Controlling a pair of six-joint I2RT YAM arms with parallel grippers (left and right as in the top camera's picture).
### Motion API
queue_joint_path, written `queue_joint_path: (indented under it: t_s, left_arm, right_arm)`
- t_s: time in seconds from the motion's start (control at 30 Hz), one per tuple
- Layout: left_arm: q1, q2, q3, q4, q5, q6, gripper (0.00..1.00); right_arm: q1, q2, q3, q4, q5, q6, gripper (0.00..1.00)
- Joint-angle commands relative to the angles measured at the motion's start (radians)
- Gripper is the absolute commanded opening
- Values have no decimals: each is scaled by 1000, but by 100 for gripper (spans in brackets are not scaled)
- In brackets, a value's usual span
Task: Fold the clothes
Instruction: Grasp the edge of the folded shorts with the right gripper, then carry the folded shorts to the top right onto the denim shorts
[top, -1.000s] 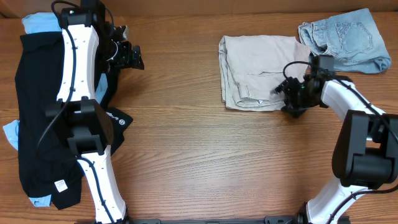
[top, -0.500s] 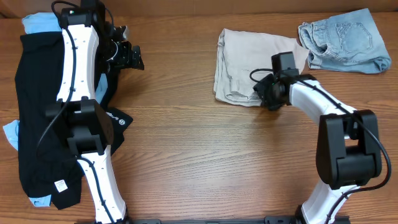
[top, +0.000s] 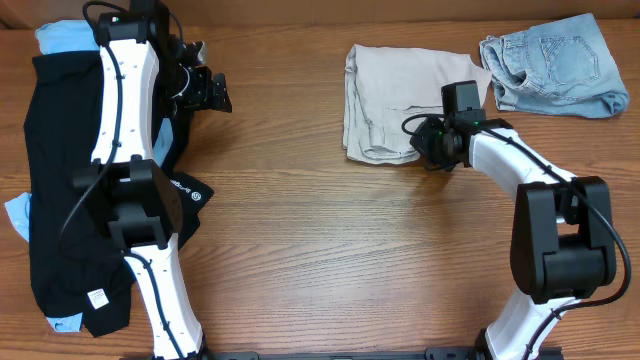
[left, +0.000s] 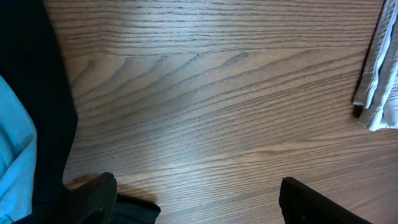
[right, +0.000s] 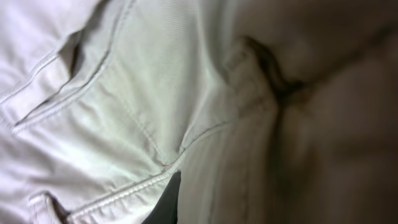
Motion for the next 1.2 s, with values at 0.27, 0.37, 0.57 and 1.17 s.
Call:
queue_joint_path:
  t_s: [0.27, 0.37, 0.57, 1.17]
  left_arm:
    - [-5, -2, -7, -7, -2, 2, 86]
    - [-5, -2, -7, -6, -2, 1, 85]
    - [-5, -2, -7, -8, -2, 1, 85]
    - [-6, -2, -7, -10, -2, 1, 86]
  right_arm:
    - [-113, -183, 203, -84, -353, -243, 4]
    - [-132, -204, 251, -113, -357, -298, 4]
    - [-164, -207, 336, -94, -357, -360, 4]
    - [-361, -195, 561, 143, -343, -424, 4]
